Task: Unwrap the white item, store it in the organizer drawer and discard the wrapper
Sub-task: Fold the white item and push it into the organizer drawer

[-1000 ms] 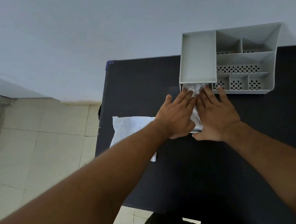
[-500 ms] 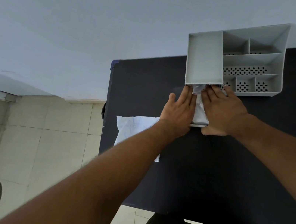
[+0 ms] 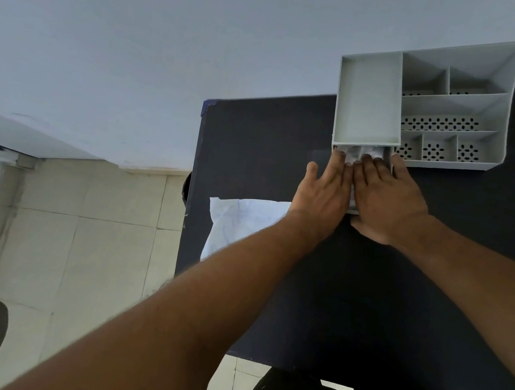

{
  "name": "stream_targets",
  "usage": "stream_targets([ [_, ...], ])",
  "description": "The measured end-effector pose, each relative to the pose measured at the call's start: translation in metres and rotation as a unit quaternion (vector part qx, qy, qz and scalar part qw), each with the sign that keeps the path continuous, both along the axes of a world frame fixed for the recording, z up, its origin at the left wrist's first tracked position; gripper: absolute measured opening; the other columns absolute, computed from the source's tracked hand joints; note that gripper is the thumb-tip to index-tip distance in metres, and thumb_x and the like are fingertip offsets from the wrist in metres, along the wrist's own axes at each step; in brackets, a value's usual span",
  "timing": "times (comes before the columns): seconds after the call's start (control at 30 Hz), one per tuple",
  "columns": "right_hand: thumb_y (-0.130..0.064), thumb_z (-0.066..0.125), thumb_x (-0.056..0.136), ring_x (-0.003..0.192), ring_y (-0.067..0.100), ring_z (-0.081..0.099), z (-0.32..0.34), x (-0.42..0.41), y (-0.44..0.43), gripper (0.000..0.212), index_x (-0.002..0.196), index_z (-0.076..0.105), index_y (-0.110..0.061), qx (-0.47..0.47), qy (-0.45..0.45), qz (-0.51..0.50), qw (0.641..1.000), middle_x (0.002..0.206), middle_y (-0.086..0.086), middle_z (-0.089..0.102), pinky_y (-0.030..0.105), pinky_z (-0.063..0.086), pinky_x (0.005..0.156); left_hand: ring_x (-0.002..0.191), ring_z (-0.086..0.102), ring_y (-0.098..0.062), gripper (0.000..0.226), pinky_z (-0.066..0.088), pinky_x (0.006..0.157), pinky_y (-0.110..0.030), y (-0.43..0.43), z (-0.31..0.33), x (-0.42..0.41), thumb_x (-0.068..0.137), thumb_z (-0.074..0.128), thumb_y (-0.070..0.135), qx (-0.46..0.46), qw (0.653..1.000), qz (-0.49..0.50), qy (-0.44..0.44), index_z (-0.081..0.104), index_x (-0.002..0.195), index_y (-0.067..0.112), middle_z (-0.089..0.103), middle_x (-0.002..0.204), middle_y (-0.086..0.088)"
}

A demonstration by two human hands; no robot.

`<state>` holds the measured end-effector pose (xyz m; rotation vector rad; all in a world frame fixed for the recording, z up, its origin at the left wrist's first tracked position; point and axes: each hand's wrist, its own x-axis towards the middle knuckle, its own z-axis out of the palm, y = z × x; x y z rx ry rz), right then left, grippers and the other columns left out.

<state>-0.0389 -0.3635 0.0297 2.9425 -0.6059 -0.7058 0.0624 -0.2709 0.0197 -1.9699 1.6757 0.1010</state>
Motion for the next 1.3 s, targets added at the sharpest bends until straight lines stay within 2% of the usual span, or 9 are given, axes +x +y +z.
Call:
stream_targets([
  [0.17,-0.055,0.046,0.096,0.155,0.031,0.018,-0.004,0.000,0.007,0.089,0.159,0.012,-0.003,-0.009,-0.035,-0.019,0.999,0.166,0.020,0.019,0.052,0.000,0.123,0.157,0.001,-0.035,0.069,0.028,0.114,-0.056,0.006,-0.004,0.004,0.105,0.035,0.038,0.001,1.000,0.030,-0.002,0.013,0.160,0.002,0.008,0.169,-0.020],
  [0.33,-0.047,0.045,0.097,0.153,0.032,0.022,-0.004,-0.011,0.017,0.079,0.159,0.019,-0.004,-0.014,-0.061,-0.031,0.998,0.165,0.019,0.025,0.052,0.002,0.124,0.156,0.000,-0.036,0.068,0.025,0.115,-0.059,-0.003,-0.002,0.007,0.106,0.035,0.038,0.010,0.998,0.048,0.024,0.011,0.161,0.005,0.008,0.169,-0.017],
  [0.5,-0.040,0.038,0.101,0.152,0.030,0.027,-0.006,-0.013,0.014,0.070,0.158,0.021,-0.004,-0.010,-0.069,-0.032,0.997,0.163,0.017,0.030,0.052,0.003,0.124,0.152,0.017,-0.037,0.071,0.029,0.113,-0.059,-0.008,-0.009,0.004,0.105,0.041,0.038,0.006,0.996,0.072,0.057,0.011,0.161,0.007,0.008,0.170,-0.016],
  [0.57,-0.038,0.035,0.103,0.153,0.029,0.025,-0.006,-0.011,0.013,0.066,0.158,0.021,-0.005,-0.011,-0.075,-0.032,0.997,0.164,0.016,0.029,0.051,0.001,0.124,0.145,0.031,-0.035,0.072,0.035,0.109,-0.058,-0.005,-0.012,0.004,0.102,0.047,0.036,-0.037,0.994,0.073,0.068,0.018,0.160,0.008,0.014,0.169,-0.015],
  [0.7,-0.035,0.024,0.103,0.154,0.028,0.022,-0.007,-0.013,0.012,0.064,0.159,0.019,-0.006,-0.019,-0.072,-0.029,0.997,0.165,0.015,0.027,0.050,-0.002,0.124,0.115,0.061,-0.031,0.055,0.044,0.095,-0.057,0.007,-0.017,0.006,0.091,0.064,0.031,-0.172,0.979,0.027,0.102,0.054,0.142,0.013,0.047,0.154,-0.009],
  [0.83,-0.032,0.027,0.102,0.155,0.028,0.018,-0.010,-0.014,0.008,0.064,0.159,0.017,-0.006,-0.016,-0.084,-0.044,0.995,0.167,0.015,0.022,0.052,0.000,0.124,0.105,0.066,-0.030,0.031,0.044,0.091,-0.056,0.013,-0.015,0.006,0.091,0.067,0.030,-0.201,0.974,0.011,0.107,0.072,0.118,0.017,0.063,0.138,-0.002],
  [0.93,-0.028,0.036,0.101,0.155,0.031,0.019,-0.012,-0.023,0.004,0.064,0.159,0.021,-0.006,-0.018,-0.113,-0.065,0.991,0.166,0.018,0.023,0.054,0.003,0.123,0.105,0.064,-0.032,0.026,0.045,0.090,-0.054,0.012,-0.011,0.003,0.097,0.058,0.030,-0.165,0.977,0.028,0.133,0.069,0.118,0.019,0.061,0.140,-0.003],
  [1.1,-0.022,0.054,0.095,0.148,0.032,0.035,-0.020,-0.034,0.008,0.060,0.152,0.040,-0.007,0.001,-0.146,-0.049,0.988,0.157,0.017,0.041,0.056,0.010,0.123,0.114,0.061,-0.032,0.033,0.041,0.097,-0.053,0.007,-0.009,0.006,0.102,0.048,0.031,-0.111,0.983,0.042,0.140,0.059,0.132,0.021,0.055,0.146,-0.004],
  [1.3,-0.025,0.041,0.101,0.151,0.027,0.029,-0.012,-0.042,0.007,0.056,0.155,0.034,-0.009,0.001,-0.133,-0.059,0.989,0.161,0.013,0.036,0.052,0.001,0.124,0.112,0.064,-0.032,0.037,0.039,0.101,-0.056,-0.002,-0.007,-0.007,0.101,0.049,0.032,-0.138,0.983,0.036,0.119,0.058,0.134,0.018,0.050,0.150,-0.008],
])
